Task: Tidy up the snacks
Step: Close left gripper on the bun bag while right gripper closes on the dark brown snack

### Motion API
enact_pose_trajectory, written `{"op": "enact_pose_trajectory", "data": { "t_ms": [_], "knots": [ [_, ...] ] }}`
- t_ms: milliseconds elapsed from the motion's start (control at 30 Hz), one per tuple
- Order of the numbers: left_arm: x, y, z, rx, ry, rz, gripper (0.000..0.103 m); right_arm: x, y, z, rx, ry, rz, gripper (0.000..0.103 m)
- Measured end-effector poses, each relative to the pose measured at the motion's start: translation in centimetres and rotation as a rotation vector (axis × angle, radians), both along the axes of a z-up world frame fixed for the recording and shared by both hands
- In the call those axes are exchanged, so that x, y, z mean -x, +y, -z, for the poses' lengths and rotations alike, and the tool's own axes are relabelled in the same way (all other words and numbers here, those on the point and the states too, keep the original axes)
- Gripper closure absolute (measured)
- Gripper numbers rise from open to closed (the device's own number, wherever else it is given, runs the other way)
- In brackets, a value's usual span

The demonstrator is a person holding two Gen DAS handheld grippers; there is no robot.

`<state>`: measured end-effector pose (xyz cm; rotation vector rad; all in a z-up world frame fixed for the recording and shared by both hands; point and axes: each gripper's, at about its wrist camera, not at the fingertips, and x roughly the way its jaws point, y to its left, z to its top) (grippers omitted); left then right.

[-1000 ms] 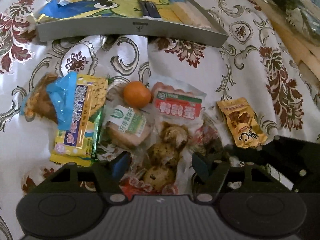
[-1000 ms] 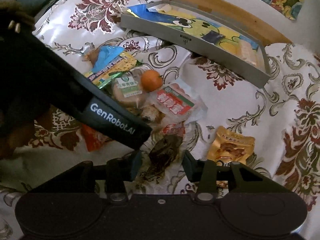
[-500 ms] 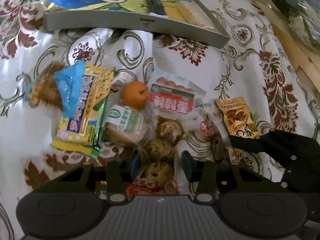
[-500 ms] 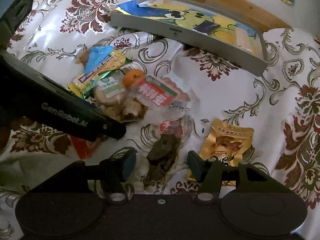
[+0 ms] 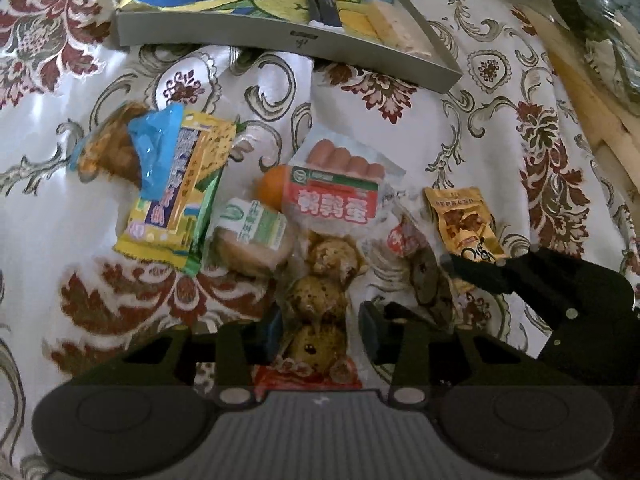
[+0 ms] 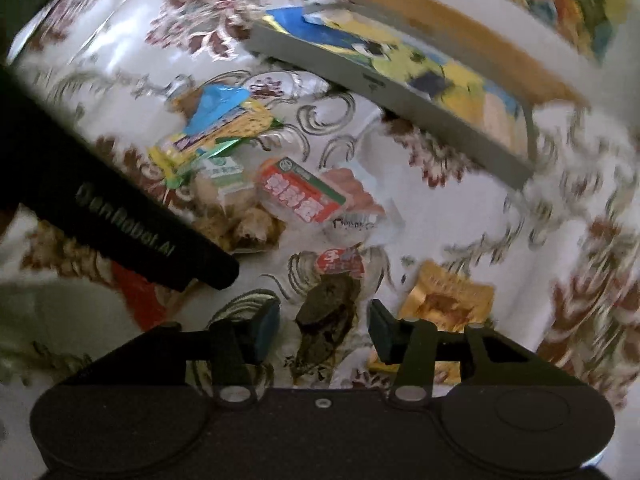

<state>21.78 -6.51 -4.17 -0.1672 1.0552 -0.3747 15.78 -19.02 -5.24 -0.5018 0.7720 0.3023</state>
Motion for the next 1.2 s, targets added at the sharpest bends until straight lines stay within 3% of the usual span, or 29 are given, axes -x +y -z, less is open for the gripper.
{"op": "enact_pose_trajectory", "data": {
  "t_ms": [100,500,1200],
  "knots": [
    [0.4,0.4,-0.1,0.014,0.013,-0.010,0.060,0.8,0.6,0.2,0.065,-0.038,-0.039,0.054],
    [2.1,0.2,-1.6,0.000,-0.027,-0.018,0.060,2.5,1.3,-0.4,0.153,-0.145,-0.078,0.054],
    [3.1,-0.6,-4.7,-0.002,-0.103,-0.041,0.060,2.5,1.1,-0.6,0.222,-0.276,-0.049,0.054]
  ]
}}
